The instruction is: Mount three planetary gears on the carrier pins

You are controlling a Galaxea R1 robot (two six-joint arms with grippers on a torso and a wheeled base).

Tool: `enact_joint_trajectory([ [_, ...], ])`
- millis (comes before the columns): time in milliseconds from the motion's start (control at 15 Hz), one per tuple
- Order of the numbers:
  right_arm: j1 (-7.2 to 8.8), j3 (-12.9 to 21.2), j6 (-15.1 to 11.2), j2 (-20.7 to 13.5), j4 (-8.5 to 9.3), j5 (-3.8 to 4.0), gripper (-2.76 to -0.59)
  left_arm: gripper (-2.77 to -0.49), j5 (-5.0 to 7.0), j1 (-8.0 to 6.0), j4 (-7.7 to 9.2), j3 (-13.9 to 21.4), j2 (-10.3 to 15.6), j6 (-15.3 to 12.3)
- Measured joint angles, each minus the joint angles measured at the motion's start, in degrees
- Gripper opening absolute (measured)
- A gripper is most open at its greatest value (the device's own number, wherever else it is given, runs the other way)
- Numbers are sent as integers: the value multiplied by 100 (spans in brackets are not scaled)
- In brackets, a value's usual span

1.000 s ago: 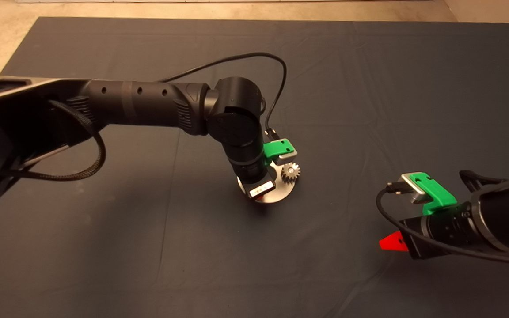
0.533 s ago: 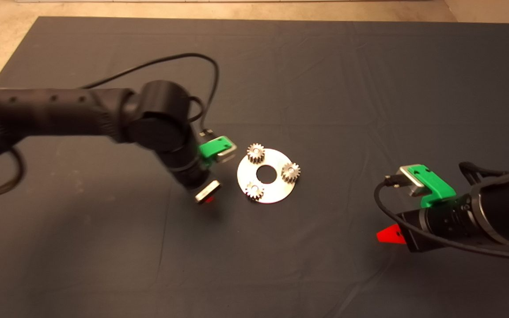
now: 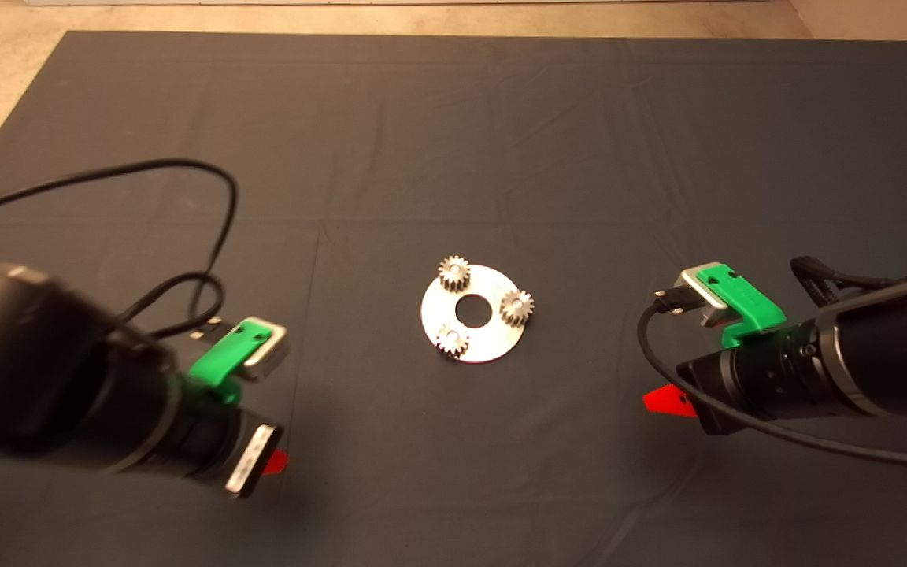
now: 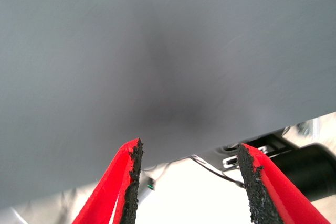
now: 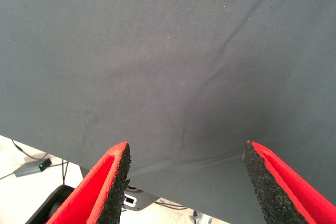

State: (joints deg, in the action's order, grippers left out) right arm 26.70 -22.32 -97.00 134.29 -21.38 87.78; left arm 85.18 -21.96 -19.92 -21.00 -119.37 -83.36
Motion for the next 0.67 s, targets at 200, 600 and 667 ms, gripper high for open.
enact_joint_trajectory([
  [200,76,2,-63,99,1,-28,-175,-206,35,0,20,196,223,-193],
  [600,83,69,-132,60,2,-16,-175,-206,44,-28,20,205,167,-195],
  [667,94,80,-148,55,2,-11,-175,-206,40,-28,18,205,160,-195],
])
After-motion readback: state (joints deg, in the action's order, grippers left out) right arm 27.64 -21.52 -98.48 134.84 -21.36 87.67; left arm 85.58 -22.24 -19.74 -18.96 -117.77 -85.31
